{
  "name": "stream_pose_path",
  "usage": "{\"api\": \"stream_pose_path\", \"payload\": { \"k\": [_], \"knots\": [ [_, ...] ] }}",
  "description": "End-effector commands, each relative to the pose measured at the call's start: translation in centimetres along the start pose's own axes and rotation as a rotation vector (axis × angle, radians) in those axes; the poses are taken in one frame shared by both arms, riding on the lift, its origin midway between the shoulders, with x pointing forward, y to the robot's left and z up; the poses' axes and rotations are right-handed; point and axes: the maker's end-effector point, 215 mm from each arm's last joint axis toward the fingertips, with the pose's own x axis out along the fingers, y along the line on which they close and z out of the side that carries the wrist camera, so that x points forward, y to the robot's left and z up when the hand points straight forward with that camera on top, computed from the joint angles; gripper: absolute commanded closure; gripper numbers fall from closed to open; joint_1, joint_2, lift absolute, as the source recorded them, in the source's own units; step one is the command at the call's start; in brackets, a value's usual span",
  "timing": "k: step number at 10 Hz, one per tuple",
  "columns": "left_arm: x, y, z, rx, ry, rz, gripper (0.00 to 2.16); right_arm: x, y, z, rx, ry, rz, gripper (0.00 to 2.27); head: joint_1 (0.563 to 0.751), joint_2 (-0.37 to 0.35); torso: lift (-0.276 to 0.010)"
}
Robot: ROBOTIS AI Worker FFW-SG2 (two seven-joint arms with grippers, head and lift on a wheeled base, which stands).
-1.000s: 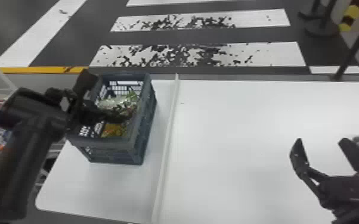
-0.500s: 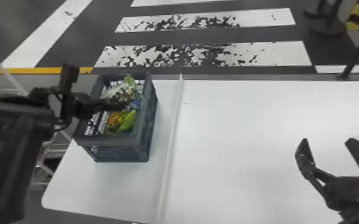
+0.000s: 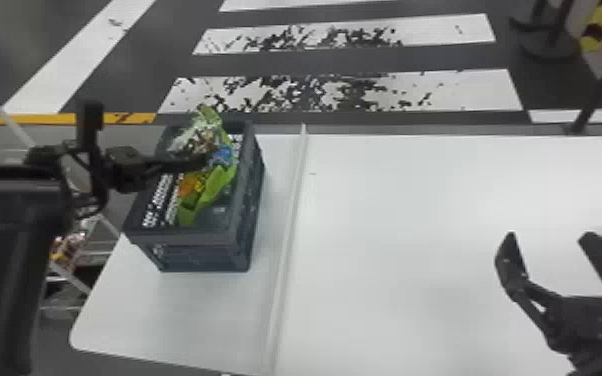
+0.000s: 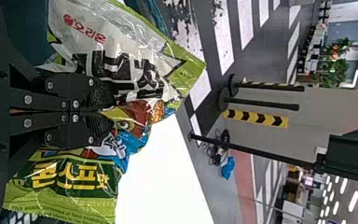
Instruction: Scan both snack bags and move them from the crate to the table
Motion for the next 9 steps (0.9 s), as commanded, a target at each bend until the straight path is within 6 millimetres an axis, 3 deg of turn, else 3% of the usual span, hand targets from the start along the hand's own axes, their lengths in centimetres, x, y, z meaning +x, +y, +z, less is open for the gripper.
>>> {"api": "stream_pose_path", "payload": {
  "k": [1, 3, 5, 7, 9],
  "knots": [
    [-0.7, 0.0, 0.9, -0.019, -0.038, -0.008, 2.13, 0.0, 0.0, 0.0, 0.001, -0.001, 0.000, 0.09, 0.695, 0.174, -0.088],
    [-1.8, -0.7, 2.1, -0.031, -0.083, -0.016, 2.13, 0.0, 0.0, 0.0, 0.000, 0.001, -0.001, 0.09, 0.695, 0.175, -0.088],
    [-3.2, -3.0, 5.0, -0.056, -0.130, -0.026, 2.13, -0.1, 0.0, 0.2, 0.000, -0.001, -0.001, 0.09, 0.695, 0.174, -0.088],
    [-3.8, -7.1, 9.6, -0.051, -0.193, -0.071, 2.13, -0.2, 0.0, 0.1, -0.002, 0.002, -0.003, 0.09, 0.695, 0.157, -0.088],
    [-1.3, -12.7, 11.9, -0.035, -0.205, -0.132, 2.13, -0.2, 0.0, 0.2, -0.002, 0.000, -0.003, 0.09, 0.695, 0.120, -0.088]
  ]
}}
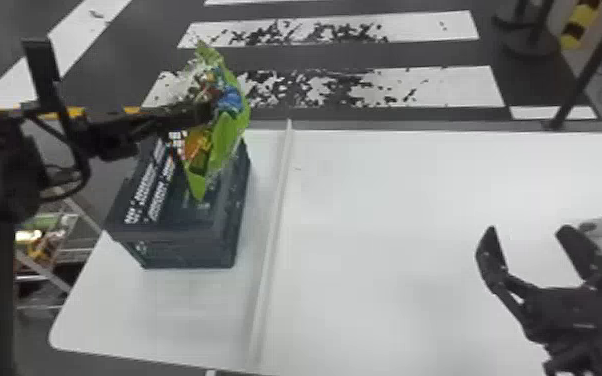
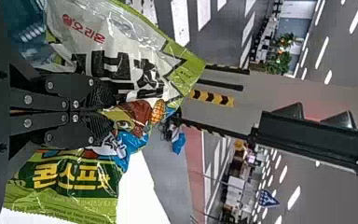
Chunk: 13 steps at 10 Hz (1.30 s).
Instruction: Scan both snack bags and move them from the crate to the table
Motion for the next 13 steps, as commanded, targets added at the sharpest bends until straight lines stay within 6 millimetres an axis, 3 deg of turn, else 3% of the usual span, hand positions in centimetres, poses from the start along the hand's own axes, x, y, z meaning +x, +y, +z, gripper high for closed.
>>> {"api": "stream_pose_path", "payload": {
  "k": [1, 4, 7, 10, 11, 12, 13],
  "knots": [
    [3.8, -5.2, 0.8, 0.032, -0.010, -0.081, 2.13, 0.0, -0.1, 0.0, 0.000, 0.001, -0.002, 0.09, 0.695, 0.085, -0.088],
    [12.4, -13.6, -2.6, 0.057, 0.076, -0.187, 2.13, -0.1, -0.6, 0.6, -0.004, -0.009, -0.019, 0.09, 0.695, -0.054, -0.088],
    [20.9, -18.4, -8.6, 0.090, 0.153, -0.274, 2.14, -0.1, -0.8, 0.9, -0.002, -0.013, -0.026, 0.11, 0.695, -0.200, -0.088],
    [26.1, -24.7, -15.0, 0.114, 0.216, -0.361, 2.14, -0.2, -1.1, 0.9, 0.000, -0.013, -0.037, 0.11, 0.695, -0.292, -0.088],
    [27.0, -26.4, -16.6, 0.114, 0.235, -0.375, 2.14, -0.2, -1.1, 0.9, 0.000, -0.013, -0.037, 0.11, 0.695, -0.330, -0.088],
    [27.3, -27.3, -17.6, 0.117, 0.239, -0.374, 1.94, -0.2, -1.2, 0.9, 0.000, -0.013, -0.039, 0.11, 0.695, -0.350, -0.088],
    [27.6, -27.0, -18.9, 0.094, 0.239, -0.316, 0.70, -0.3, -1.4, 1.0, -0.001, -0.015, -0.049, 0.11, 0.695, -0.350, -0.088]
  ]
}}
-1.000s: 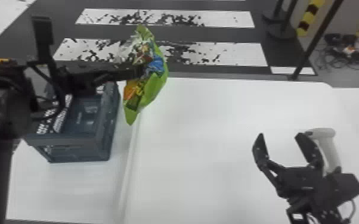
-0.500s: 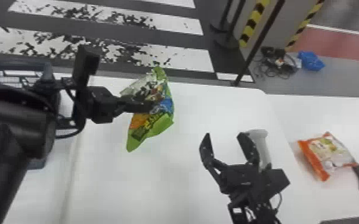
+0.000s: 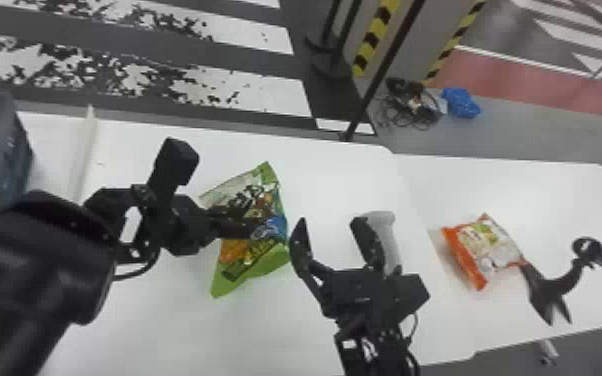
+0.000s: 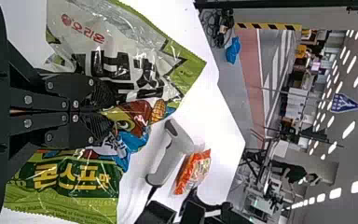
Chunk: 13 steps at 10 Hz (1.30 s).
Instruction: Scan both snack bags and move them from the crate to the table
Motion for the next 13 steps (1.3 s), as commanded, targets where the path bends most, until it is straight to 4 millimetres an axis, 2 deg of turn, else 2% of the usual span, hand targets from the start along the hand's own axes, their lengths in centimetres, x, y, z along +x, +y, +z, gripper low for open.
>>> {"api": "stream_pose_path", "payload": {
  "k": [1, 3, 5, 7, 9, 11, 13],
  "knots": [
    [0.3, -0.4, -1.3, -0.028, 0.001, 0.013, 0.00, -0.1, -0.2, 0.0, 0.000, 0.001, -0.004, 0.11, 0.695, -0.350, -0.088],
    [-0.7, 0.8, -1.4, -0.045, -0.013, 0.046, 0.03, -0.2, -0.1, -0.1, 0.001, 0.002, -0.004, 0.11, 0.695, -0.350, -0.088],
    [-2.2, 1.6, 0.2, -0.023, -0.078, 0.082, 0.03, -0.3, -0.1, -0.2, 0.003, 0.004, -0.005, 0.11, 0.695, -0.350, -0.088],
    [-6.3, 3.1, 3.6, 0.024, -0.236, 0.166, 0.05, -0.5, -0.3, -0.4, 0.001, 0.009, -0.007, 0.11, 0.695, -0.350, -0.088],
    [-11.2, 5.1, 4.6, 0.047, -0.313, 0.306, 0.07, -0.4, -0.2, -0.4, 0.002, 0.011, -0.006, 0.11, 0.695, -0.329, -0.088],
    [-15.9, 7.8, 4.0, 0.039, -0.330, 0.517, 0.08, -0.2, -0.1, -0.4, 0.002, 0.020, -0.003, 0.11, 0.695, -0.252, -0.088],
    [-20.7, 10.2, 3.1, 0.018, -0.338, 0.740, 0.08, 0.2, -0.8, -1.5, 0.055, 0.079, -0.010, 0.11, 0.695, -0.193, -0.088]
  ]
}}
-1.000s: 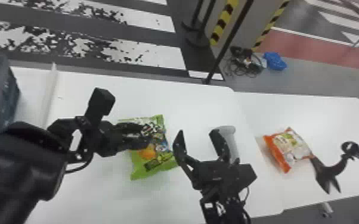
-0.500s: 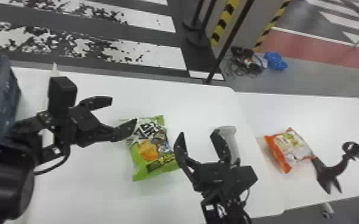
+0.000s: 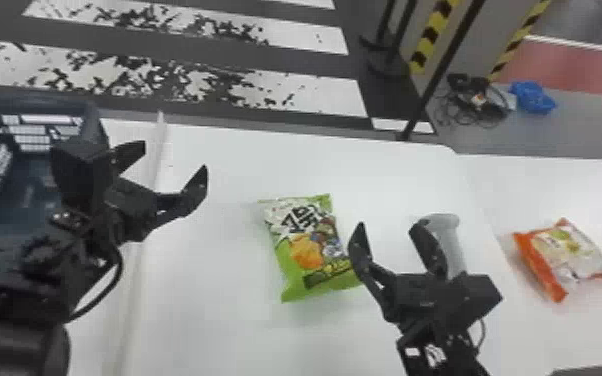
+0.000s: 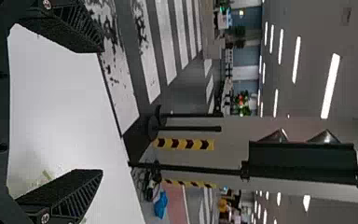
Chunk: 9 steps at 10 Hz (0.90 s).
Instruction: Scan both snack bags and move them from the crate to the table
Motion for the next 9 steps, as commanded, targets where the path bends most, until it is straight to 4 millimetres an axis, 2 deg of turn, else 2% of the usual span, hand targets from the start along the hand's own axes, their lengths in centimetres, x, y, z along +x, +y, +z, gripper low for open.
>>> {"api": "stream_pose_path", "payload": {
  "k": [1, 2, 3, 5, 6, 9],
  "knots": [
    [-1.5, 1.8, 0.2, 0.006, -0.004, 0.076, 0.08, 0.4, -0.7, -1.6, 0.045, 0.078, 0.001, 0.10, 0.695, -0.158, -0.088],
    [-2.4, 2.9, 1.2, 0.022, -0.046, 0.117, 0.08, 0.6, -1.1, -2.4, 0.067, 0.127, 0.011, 0.10, 0.695, -0.134, -0.088],
    [-3.4, 3.4, 2.2, 0.036, -0.091, 0.153, 0.08, 0.6, -1.3, -4.2, 0.118, 0.208, 0.031, 0.10, 0.695, -0.119, -0.088],
    [-5.2, 4.6, 2.8, 0.038, -0.129, 0.221, 0.08, 0.6, -1.6, -7.0, 0.176, 0.333, 0.059, 0.10, 0.695, -0.102, -0.088],
    [-6.2, 5.3, 3.3, 0.032, -0.166, 0.253, 0.08, 0.2, -1.4, -9.3, 0.241, 0.446, 0.097, 0.10, 0.695, -0.094, -0.088],
    [-7.4, 6.0, 2.4, 0.015, -0.157, 0.262, 0.08, 0.5, -1.6, -10.3, 0.306, 0.545, 0.136, 0.10, 0.695, -0.067, -0.088]
  ]
}}
